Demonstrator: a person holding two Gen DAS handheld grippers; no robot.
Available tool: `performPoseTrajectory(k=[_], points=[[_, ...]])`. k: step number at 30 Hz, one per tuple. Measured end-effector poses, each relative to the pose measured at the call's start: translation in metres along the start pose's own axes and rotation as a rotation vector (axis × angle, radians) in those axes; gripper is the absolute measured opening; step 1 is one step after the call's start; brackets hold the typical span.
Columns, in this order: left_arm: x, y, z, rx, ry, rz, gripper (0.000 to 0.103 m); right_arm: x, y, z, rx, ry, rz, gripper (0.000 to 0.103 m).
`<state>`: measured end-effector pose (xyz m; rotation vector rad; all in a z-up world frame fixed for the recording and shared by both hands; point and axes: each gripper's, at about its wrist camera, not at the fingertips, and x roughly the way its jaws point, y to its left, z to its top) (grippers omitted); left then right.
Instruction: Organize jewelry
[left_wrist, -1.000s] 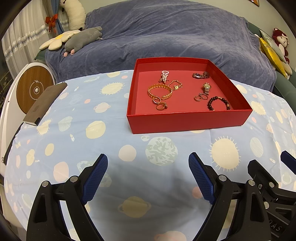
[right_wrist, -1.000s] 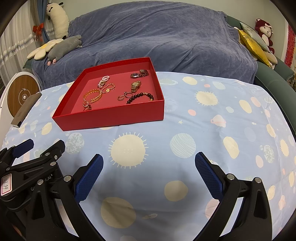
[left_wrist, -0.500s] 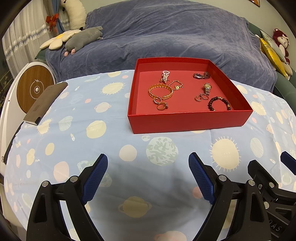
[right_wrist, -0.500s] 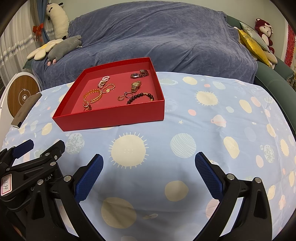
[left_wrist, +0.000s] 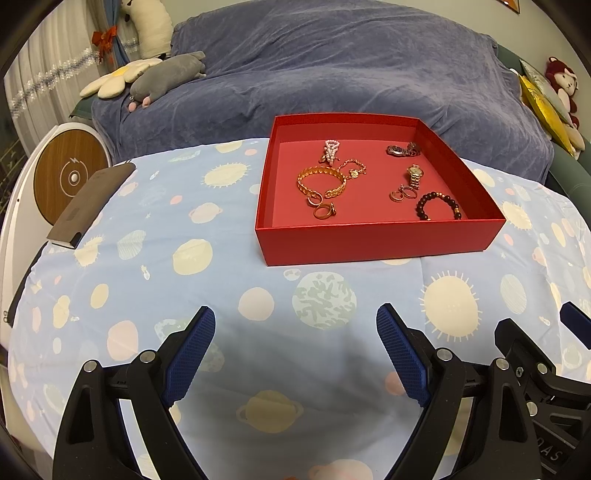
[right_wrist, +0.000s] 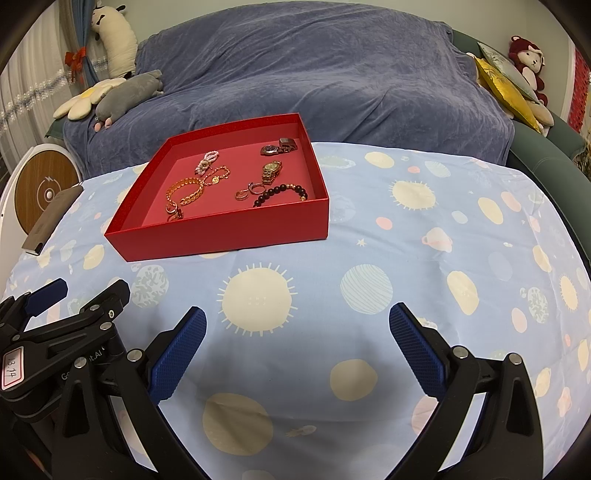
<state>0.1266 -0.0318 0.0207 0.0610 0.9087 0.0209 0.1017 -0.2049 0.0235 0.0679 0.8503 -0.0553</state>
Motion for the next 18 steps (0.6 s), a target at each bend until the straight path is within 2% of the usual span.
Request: performPoseTrajectory(k=[14, 18], points=[[-0.0064, -0.0046, 0.0001, 0.000, -0.022, 0.024, 0.086, 0.0000, 0.0000, -0.0001, -0.001, -0.002, 0.001, 0.097], [-0.0061, -0.0017, 0.0005, -0.030, -0.009, 0.006, 0.086, 0.0000, 0.0001, -0.0002, -0.001, -0.001, 0.001, 0.097]])
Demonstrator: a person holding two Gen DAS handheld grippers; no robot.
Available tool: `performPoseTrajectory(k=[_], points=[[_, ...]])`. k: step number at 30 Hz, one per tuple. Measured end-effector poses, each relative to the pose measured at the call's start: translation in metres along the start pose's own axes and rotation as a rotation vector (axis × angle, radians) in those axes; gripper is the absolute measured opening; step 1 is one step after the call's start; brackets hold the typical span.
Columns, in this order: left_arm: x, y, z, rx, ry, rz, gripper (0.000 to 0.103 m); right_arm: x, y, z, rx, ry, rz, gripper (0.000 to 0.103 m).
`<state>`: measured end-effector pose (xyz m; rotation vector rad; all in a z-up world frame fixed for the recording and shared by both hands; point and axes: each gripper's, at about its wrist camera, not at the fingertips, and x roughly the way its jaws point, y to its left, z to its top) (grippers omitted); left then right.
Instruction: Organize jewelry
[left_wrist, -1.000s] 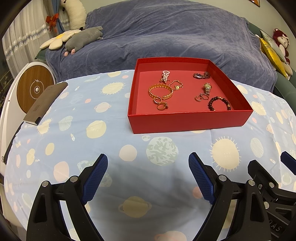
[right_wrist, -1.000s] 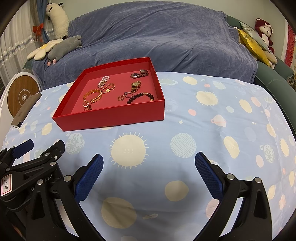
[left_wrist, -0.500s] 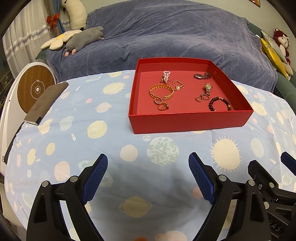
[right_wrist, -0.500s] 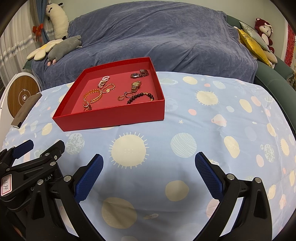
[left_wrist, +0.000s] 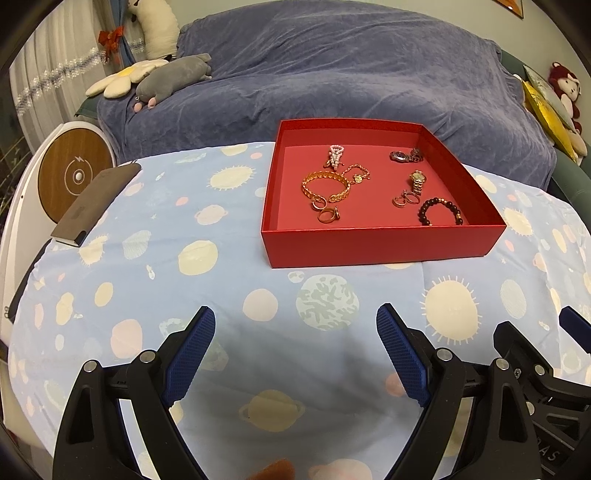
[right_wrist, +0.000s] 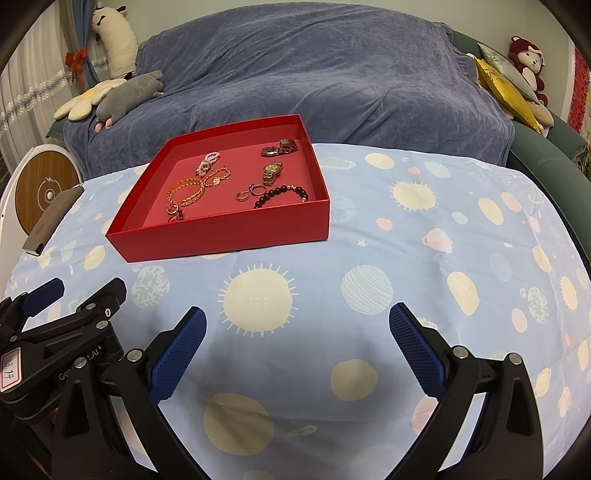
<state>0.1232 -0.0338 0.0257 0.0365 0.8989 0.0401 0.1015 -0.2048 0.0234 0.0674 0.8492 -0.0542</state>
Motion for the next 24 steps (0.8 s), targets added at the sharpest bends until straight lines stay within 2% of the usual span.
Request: performPoseTrajectory(k=[17, 24], points=[[-0.0028, -0.0027, 0.0020, 0.019, -0.016, 0.003, 0.086, 0.0000, 0.0052, 0.0002, -0.003, 0.001, -0.002, 0.097], [-0.0012, -0.0017, 0.0018, 0.003, 0.001, -0.010, 0.086, 0.0010, 0.0056, -0.0005, -0.009, 0.001, -0.002, 0.097]])
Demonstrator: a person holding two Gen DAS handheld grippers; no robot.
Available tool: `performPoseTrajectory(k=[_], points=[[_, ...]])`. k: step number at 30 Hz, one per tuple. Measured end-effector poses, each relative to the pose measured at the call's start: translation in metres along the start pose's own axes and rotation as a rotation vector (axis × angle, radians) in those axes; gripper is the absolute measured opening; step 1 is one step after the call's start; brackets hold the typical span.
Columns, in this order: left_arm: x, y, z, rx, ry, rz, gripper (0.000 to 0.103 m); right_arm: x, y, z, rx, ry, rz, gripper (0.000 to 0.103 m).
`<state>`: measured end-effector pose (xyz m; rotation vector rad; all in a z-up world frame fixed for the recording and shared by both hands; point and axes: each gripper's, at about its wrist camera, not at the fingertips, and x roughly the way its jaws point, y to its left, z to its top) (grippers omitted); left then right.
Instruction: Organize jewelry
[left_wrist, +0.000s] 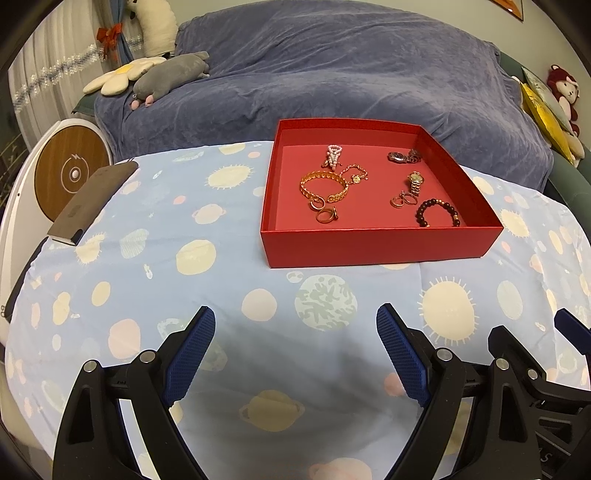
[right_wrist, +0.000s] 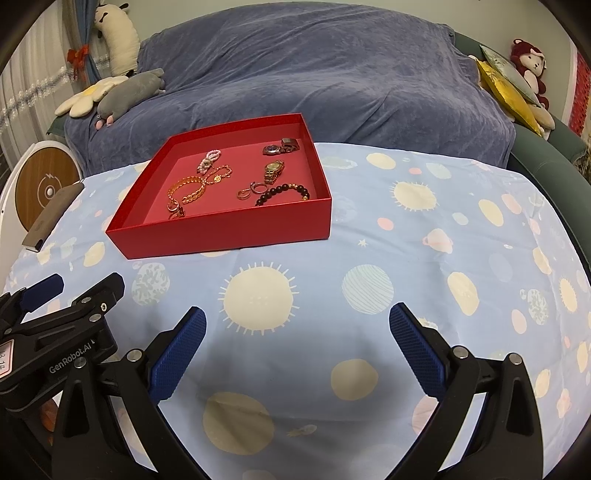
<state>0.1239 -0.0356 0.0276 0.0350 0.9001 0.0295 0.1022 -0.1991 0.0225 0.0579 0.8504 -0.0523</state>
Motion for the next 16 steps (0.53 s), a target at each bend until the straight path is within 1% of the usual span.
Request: performPoseTrajectory(k=[7, 16], points=[[-0.0015, 0.0003, -0.0016, 0.005, -0.020, 0.012, 0.086, -0.0001, 0.0003, -0.0006, 0.000, 0.000, 0.000, 0.097], [-0.0036, 0.0001, -0.0021, 0.005, -0.027, 0.015, 0.086, -0.0002, 0.0002, -0.0013, 0.003, 0.002, 0.002, 0.097]])
